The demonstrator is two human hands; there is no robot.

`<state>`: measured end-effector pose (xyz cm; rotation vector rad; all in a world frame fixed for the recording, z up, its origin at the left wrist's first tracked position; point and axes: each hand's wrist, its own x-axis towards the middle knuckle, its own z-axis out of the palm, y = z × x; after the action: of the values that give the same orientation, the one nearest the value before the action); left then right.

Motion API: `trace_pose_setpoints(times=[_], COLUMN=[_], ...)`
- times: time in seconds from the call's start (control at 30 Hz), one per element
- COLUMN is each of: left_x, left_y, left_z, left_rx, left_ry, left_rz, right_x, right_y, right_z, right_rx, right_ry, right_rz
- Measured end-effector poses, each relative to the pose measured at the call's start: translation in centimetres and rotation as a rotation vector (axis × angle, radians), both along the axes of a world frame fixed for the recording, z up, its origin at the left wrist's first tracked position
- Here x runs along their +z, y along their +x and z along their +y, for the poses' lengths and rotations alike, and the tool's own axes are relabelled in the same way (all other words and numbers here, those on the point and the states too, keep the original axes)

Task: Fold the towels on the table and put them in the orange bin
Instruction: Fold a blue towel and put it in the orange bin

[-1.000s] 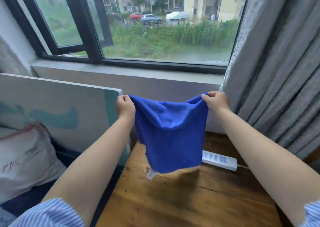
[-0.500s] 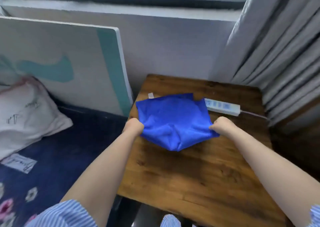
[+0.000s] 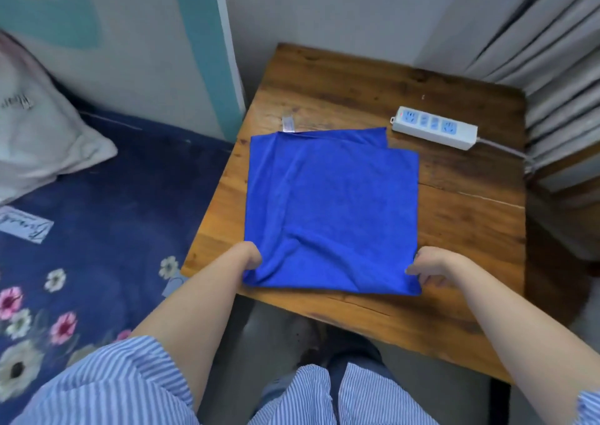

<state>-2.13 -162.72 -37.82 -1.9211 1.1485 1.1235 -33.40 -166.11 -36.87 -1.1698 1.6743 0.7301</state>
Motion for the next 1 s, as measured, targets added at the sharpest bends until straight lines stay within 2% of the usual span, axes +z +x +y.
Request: trace_pose_setpoints(times=[0.23, 0.37, 0.53, 0.67, 0.83, 0.9, 1.0], left_x=[-0.1, 0.1, -1.2, -3.3, -5.5, -5.6, -4.9], left_y=[-1.7, -2.9, -3.0, -2.1, -1.3, -0.8, 0.7], left_z=[-6.7, -12.0, -17.6, -20.9, -23.4, -23.8, -23.8], left_rx=[-0.060, -0.053, -0.099, -0.220, -0.377, -0.436, -0.367], left_ry=[-0.254, -0.398, -0.571, -0.689, -0.649, -0.640, -0.600], left_rz=[-0.062, -0.094, -0.123, -0.129, -0.151, -0.165, -0.012], right_x=[0.0, -0.5, -2.5, -3.9, -5.3, -4.8, -2.8], right_y=[0.3, 0.6, 0.9, 1.0, 0.3, 0.1, -0.3], right_z=[-7.6, -12.7, -17.2, -19.1, -20.4, -21.0, -21.5], right_rx=[0.144, 0.162, 0.333, 0.412, 0.401, 0.315, 0.223], right_ry=[-0.402, -0.569, -0.729, -0.697, -0.688, -0.676, -0.586], right_rz=[0.059, 0.038, 0.034, 0.080, 0.148, 0.041, -0.162])
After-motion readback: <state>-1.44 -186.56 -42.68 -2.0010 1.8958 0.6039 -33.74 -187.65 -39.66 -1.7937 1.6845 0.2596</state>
